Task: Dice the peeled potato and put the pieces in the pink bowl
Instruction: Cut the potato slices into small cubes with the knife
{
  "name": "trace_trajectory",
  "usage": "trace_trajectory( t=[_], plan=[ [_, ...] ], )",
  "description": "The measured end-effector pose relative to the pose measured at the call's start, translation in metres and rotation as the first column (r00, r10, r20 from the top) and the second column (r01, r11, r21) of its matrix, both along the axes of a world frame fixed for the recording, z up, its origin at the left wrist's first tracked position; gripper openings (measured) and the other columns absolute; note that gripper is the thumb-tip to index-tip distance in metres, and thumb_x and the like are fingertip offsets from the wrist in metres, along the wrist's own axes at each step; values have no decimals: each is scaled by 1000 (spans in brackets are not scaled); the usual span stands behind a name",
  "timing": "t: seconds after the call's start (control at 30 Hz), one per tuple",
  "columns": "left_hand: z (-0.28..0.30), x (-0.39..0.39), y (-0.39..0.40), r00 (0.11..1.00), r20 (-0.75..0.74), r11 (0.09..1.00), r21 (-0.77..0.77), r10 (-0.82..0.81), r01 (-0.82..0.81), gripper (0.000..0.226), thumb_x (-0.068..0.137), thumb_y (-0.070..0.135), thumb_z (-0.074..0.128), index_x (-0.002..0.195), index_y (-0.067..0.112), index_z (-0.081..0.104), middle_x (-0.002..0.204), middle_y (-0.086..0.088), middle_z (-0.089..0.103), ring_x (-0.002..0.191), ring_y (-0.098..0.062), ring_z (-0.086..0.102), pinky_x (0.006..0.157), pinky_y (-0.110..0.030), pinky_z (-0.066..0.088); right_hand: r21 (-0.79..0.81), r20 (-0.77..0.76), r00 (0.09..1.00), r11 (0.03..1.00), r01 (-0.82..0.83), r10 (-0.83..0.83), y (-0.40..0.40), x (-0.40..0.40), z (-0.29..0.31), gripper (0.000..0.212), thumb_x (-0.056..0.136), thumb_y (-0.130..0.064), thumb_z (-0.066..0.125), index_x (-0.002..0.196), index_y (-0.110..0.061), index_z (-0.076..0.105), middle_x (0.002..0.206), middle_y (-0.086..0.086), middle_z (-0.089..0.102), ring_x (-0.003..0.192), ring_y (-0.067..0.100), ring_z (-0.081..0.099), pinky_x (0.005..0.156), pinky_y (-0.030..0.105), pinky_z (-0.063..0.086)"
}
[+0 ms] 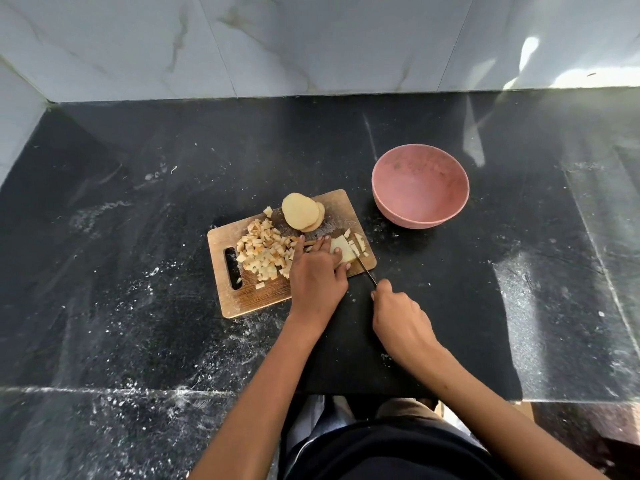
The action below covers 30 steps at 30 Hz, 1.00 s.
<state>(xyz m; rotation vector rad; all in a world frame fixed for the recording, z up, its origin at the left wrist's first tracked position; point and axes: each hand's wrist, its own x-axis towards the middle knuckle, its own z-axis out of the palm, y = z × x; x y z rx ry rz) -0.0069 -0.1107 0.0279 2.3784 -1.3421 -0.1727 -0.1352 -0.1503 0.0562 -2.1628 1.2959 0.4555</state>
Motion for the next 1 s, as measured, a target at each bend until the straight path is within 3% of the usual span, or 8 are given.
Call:
trace_trajectory(
  t=[0.2,0.33,0.47,0.6,0.73,0.87,1.0],
  plan=[
    [-1,1,0,1000,-3,1000,13,-5,5,36,94,27,57,126,11,62,142,-9,49,135,-16,43,115,-27,-6,17,20,1000,1000,-6,6,6,-21,3,20,105,-28,24,92,-14,30,73,2,45,78,31,53,65,36,36],
    [1,1,1,1000,-14,1000,4,-10,10,36,94,27,58,125,10,62,141,-10,50,135,-16,44,113,-24,-9,0,89,996,1000,16,-15,-8,-6,4,21,105,-30,25,94,-13,32,91,15,59,90,37,58,66,37,38],
    [1,2,1,1000,-14,1000,5,-17,17,36,94,26,57,126,10,61,142,-10,49,135,-16,43,112,-23,-10,-23,123,992,1000,3,0,-16,9,8,21,104,-30,26,102,-12,37,96,17,61,85,35,57,65,37,38],
    [0,2,2,1000,-14,1000,5,-23,23,36,94,26,56,126,9,62,142,-11,49,136,-17,42,112,-24,-10,-9,61,998,1000,-15,15,-18,24,5,28,103,-25,30,123,-7,40,107,19,60,99,38,58,69,36,40],
    [-1,3,1,999,-10,1000,-7,-30,30,36,95,25,54,127,9,61,143,-10,48,137,-17,41,111,-23,-11,-37,7,1000,999,-14,14,-18,40,4,27,97,-8,36,123,-4,42,113,18,60,104,37,59,71,37,39],
    [-3,0,1,1000,1,1000,-21,-12,12,35,94,24,56,124,8,63,141,-12,50,135,-19,43,114,-26,-5,-38,-27,999,999,-24,23,-13,35,1,31,97,-7,35,128,-6,36,113,17,60,103,36,60,71,38,40],
    [-5,-1,0,1000,9,1000,-27,8,-8,34,92,24,59,121,6,65,138,-13,53,133,-20,46,115,-29,-1,-16,-43,998,999,-51,51,2,-1,-5,4,102,-13,30,102,-13,34,97,12,62,90,33,62,66,38,42]
  ],
)
